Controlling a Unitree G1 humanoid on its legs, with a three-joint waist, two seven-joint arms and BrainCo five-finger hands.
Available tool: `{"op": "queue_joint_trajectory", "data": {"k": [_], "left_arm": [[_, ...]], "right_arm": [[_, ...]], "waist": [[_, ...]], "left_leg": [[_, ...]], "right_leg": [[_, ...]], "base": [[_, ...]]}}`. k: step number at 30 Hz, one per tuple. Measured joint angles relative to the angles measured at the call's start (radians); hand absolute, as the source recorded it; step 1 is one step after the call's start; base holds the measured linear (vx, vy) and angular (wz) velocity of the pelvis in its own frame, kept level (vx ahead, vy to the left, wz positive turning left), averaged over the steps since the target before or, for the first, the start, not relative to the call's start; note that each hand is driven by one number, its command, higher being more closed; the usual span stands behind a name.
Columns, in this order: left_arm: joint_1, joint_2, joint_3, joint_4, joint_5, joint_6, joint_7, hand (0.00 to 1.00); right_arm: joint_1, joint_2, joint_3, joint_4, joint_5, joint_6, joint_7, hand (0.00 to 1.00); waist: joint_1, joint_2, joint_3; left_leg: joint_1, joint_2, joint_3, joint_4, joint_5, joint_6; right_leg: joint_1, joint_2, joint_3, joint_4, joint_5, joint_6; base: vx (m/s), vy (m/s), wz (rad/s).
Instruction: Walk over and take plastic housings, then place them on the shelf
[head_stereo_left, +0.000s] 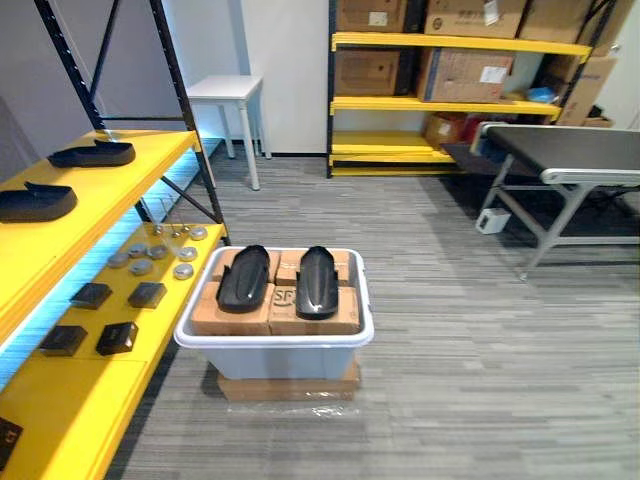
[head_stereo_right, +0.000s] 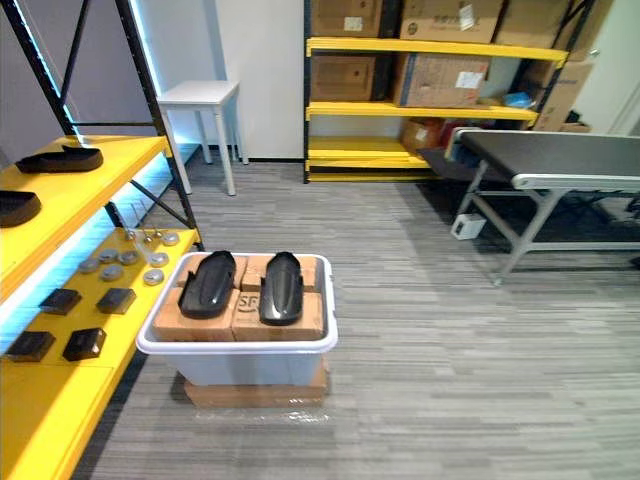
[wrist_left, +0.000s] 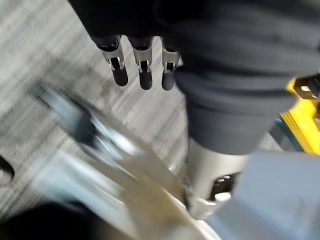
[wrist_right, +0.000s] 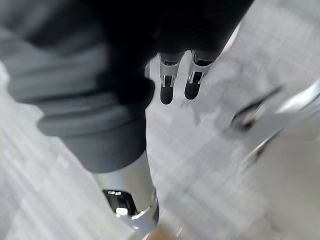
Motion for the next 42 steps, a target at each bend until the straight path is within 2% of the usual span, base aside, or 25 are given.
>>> {"op": "queue_joint_trajectory", "data": {"k": [1,2,3,4,5,6,7,8,9,11,12,13,14,17,20,22,26,29,31,36,42], "left_arm": [[-0.006,0.016,-0.015,0.016,0.0,0.0,0.002,0.0],[-0.012,0.026,-0.028,0.019,0.0,-0.004,0.001,0.0],[-0.019,0.033,-0.036,0.021,0.0,-0.004,-0.002,0.0],[-0.02,0.036,-0.038,0.02,0.0,-0.003,-0.001,0.0],[-0.02,0.04,-0.046,0.02,0.0,-0.003,-0.001,0.0],[-0.027,0.057,-0.082,0.021,0.0,0.0,0.001,0.0],[-0.03,0.069,-0.115,0.019,-0.001,0.002,0.001,0.0],[-0.034,0.081,-0.149,0.013,-0.003,0.002,0.002,0.0],[-0.045,0.089,-0.16,-0.001,-0.004,0.001,0.002,0.0],[-0.082,0.092,-0.18,-0.035,-0.025,-0.014,0.01,0.0],[-0.088,0.094,-0.184,-0.047,-0.027,-0.02,0.013,0.0],[-0.091,0.101,-0.187,-0.061,-0.039,-0.029,0.022,0.0],[-0.089,0.085,-0.187,-0.047,-0.043,-0.029,0.031,0.0],[-0.068,0.058,-0.187,-0.038,-0.042,-0.031,0.044,0.0],[-0.069,0.046,-0.185,-0.041,-0.041,-0.038,0.045,0.0],[-0.076,0.047,-0.187,-0.042,-0.04,-0.044,0.048,0.0],[-0.103,0.049,-0.226,-0.046,-0.04,-0.046,0.07,0.0],[-0.117,0.049,-0.25,-0.058,-0.041,-0.047,0.075,0.0],[-0.136,0.055,-0.287,-0.062,-0.043,-0.051,0.084,0.0],[-0.165,0.071,-0.377,-0.062,-0.063,-0.063,0.105,0.0],[-0.18,0.08,-0.437,-0.062,-0.109,-0.073,0.13,0.0]], "right_arm": [[-0.001,0.012,0.043,-0.003,-0.002,-0.001,-0.001,0.0],[-0.007,0.012,0.051,-0.003,-0.004,0.0,-0.001,0.0],[-0.019,0.009,0.06,-0.005,-0.008,-0.001,-0.002,0.0],[-0.026,0.009,0.063,-0.022,-0.008,-0.003,-0.003,0.0],[-0.031,0.008,0.069,-0.028,-0.008,-0.009,-0.003,0.0],[-0.041,0.006,0.089,-0.033,-0.012,-0.02,-0.004,0.0],[-0.041,0.003,0.114,-0.042,-0.012,-0.021,-0.008,0.0],[-0.03,0.003,0.172,-0.078,-0.013,-0.022,-0.016,0.0],[-0.015,0.004,0.215,-0.126,-0.017,-0.022,-0.024,0.0],[0.043,0.005,0.28,-0.297,-0.052,-0.029,-0.047,0.0],[0.055,0.007,0.289,-0.352,-0.062,-0.033,-0.054,0.0],[0.093,0.012,0.299,-0.457,-0.098,-0.042,-0.073,0.0],[0.109,0.005,0.301,-0.514,-0.142,-0.051,-0.093,0.0],[0.117,-0.02,0.361,-0.687,-0.263,-0.08,-0.124,0.0],[0.115,-0.023,0.387,-0.772,-0.329,-0.087,-0.133,0.0],[0.083,-0.022,0.415,-0.824,-0.352,-0.102,-0.144,0.0],[0.002,-0.021,0.503,-0.876,-0.37,-0.109,-0.182,0.0],[-0.063,-0.02,0.553,-0.909,-0.375,-0.114,-0.204,0.0],[-0.138,-0.014,0.572,-0.909,-0.409,-0.114,-0.241,0.0],[-0.292,-0.014,0.589,-0.859,-0.454,-0.113,-0.34,0.0],[-0.399,-0.01,0.566,-0.768,-0.496,-0.059,-0.47,0.0]], "waist": [[-0.011,-0.026,-0.023],[-0.016,-0.024,-0.025],[-0.016,-0.027,-0.028],[-0.011,-0.033,-0.027],[-0.011,-0.036,-0.024],[-0.015,-0.032,-0.012],[-0.014,-0.034,-0.013],[-0.017,-0.025,-0.014],[-0.028,-0.021,-0.016],[-0.037,-0.01,-0.027],[-0.04,-0.015,-0.03],[-0.047,-0.044,-0.036],[-0.051,-0.026,-0.043],[-0.051,0.005,-0.041],[-0.047,0.01,-0.025],[-0.045,0.014,0.013],[-0.02,0.03,0.084],[-0.017,0.046,0.131],[0.002,0.058,0.169],[0.003,0.081,0.234],[0.026,0.105,0.251]], "left_leg": [[0.014,-0.037,-0.012,-0.043,-0.004,0.009],[0.014,-0.044,-0.025,-0.046,-0.014,0.011],[0.022,-0.055,-0.036,-0.04,-0.043,0.022],[0.054,-0.067,-0.041,-0.049,-0.073,0.027],[0.077,-0.072,-0.045,-0.062,-0.083,0.028],[0.134,-0.079,-0.059,-0.095,-0.098,0.031],[0.187,-0.079,-0.065,-0.128,-0.102,0.027],[0.247,-0.075,-0.077,-0.179,-0.102,0.025],[0.274,-0.065,-0.095,-0.208,-0.099,0.021],[0.288,-0.034,-0.144,-0.248,-0.09,-0.002],[0.288,-0.033,-0.154,-0.255,-0.09,-0.013],[0.296,-0.051,-0.174,-0.262,-0.102,-0.051],[0.3,-0.02,-0.196,-0.265,-0.108,-0.068],[0.302,0.026,-0.195,-0.301,-0.103,-0.075],[0.297,0.035,-0.196,-0.327,-0.092,-0.094],[0.273,0.021,-0.197,-0.332,-0.092,-0.095],[0.194,-0.017,-0.202,-0.312,-0.085,-0.086],[0.142,-0.04,-0.228,-0.283,-0.082,-0.08],[0.108,-0.05,-0.231,-0.259,-0.08,-0.077],[0.061,-0.057,-0.242,-0.237,-0.075,-0.069],[0.014,-0.061,-0.249,-0.22,-0.071,-0.063]], "right_leg": [[-0.009,-0.023,0.002,0.009,0.055,0.022],[-0.016,-0.02,0.011,0.023,0.09,0.027],[-0.049,-0.02,0.053,0.111,0.127,0.059],[-0.117,-0.029,0.089,0.285,0.157,0.1],[-0.159,-0.034,0.103,0.386,0.192,0.129],[-0.229,-0.042,0.112,0.561,0.168,0.166],[-0.27,-0.045,0.099,0.619,0.098,0.15],[-0.32,-0.042,0.071,0.616,0.04,0.131],[-0.353,-0.028,0.057,0.567,0.012,0.11],[-0.45,0.01,0.083,0.358,-0.006,0.103],[-0.47,0.011,0.103,0.275,0.005,0.106],[-0.481,-0.011,0.125,0.119,0.191,0.098],[-0.461,0.013,0.106,0.118,0.198,0.069],[-0.461,0.061,0.103,0.084,0.197,0.067],[-0.462,0.07,0.096,0.054,0.201,0.06],[-0.47,0.058,0.093,0.022,0.212,0.047],[-0.508,0.026,0.093,-0.047,0.268,0.063],[-0.521,0.003,0.071,-0.072,0.292,0.071],[-0.544,-0.004,0.071,-0.072,0.305,0.073],[-0.58,-0.008,0.071,-0.066,0.326,0.072],[-0.619,-0.01,0.07,-0.059,0.334,0.073]], "base": [[0.66,0.186,0.25],[0.66,0.17,0.65],[0.62,0.181,0.46],[0.6,0.17,0.35],[0.56,0.106,0.29],[0.51,0.029,0.27],[0.56,-0.034,0.34],[0.48,-0.113,0.38],[0.37,-0.138,0.51],[0.29,-0.177,0.66],[0.32,-0.235,0.74],[0.34,-0.277,0.58],[0.39,-0.337,0.38],[0.26,-0.255,-0.07],[0.08,-0.054,0.05],[0.04,0.054,0.1],[-0.06,0.127,0.08],[-0.09,0.091,0.22],[-0.14,0.075,0.06],[-0.14,0.035,0.03],[-0.07,0.021,0.02]]}}
